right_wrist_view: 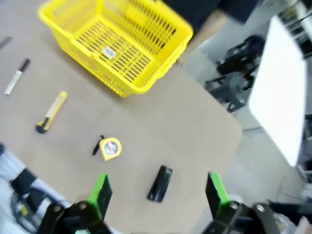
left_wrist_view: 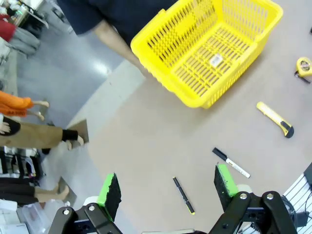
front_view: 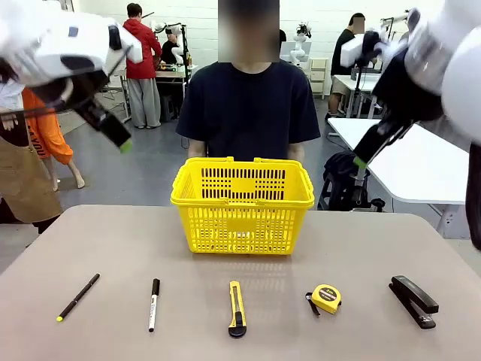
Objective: Place the items the person wants into the basket.
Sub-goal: Pick up the item the person points to and place it in the Market Basket.
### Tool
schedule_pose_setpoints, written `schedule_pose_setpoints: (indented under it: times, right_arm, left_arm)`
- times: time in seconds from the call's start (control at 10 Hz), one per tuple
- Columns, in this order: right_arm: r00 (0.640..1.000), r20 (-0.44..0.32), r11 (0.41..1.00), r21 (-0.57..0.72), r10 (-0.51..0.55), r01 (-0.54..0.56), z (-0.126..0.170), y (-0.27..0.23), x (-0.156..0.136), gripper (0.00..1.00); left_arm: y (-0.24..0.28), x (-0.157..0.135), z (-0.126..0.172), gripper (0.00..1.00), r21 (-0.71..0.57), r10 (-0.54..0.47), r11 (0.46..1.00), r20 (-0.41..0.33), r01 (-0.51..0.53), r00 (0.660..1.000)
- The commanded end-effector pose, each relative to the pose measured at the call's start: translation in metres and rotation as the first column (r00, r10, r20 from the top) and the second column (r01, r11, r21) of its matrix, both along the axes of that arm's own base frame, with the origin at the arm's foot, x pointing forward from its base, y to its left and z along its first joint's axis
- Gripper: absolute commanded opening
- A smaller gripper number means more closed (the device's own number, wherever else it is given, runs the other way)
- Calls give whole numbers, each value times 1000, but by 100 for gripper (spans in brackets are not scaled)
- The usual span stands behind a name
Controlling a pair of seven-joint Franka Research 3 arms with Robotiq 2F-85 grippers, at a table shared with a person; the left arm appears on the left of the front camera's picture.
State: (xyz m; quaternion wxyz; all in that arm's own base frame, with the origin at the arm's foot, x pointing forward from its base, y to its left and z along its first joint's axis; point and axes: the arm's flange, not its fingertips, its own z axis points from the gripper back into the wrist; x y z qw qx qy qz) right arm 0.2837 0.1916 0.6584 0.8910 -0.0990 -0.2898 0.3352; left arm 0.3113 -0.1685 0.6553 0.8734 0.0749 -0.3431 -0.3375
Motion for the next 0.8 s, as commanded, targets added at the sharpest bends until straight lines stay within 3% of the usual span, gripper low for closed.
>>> schedule_pose_setpoints:
  times: [0.0, 0.1, 0.2, 0.6, 0.7]
  right_arm:
    - [1000, -6, 999, -32, -10, 10, 13, 19, 2, 100]
    - [1000, 17, 997, -80, -11, 13, 9, 20, -1, 100]
    - [1000, -6, 1000, -10, 3, -3, 15, 8, -5, 100]
    - [1000, -4, 1000, -23, 5, -5, 20, 11, -4, 100]
    - [999, -41, 974, 226, 31, -21, 32, -42, -3, 100]
  left_arm:
    - [-13, -4, 3, 100, 20, 35, 999, 11, -36, 999]
    - [-16, -11, 3, 100, 66, 29, 997, 26, -31, 999]
    - [-7, -4, 10, 100, 1, -7, 1000, 17, 7, 1000]
    - [-9, -6, 11, 100, 12, -7, 1000, 18, 7, 1000]
    - [27, -8, 29, 100, -209, -125, 973, -106, 101, 987]
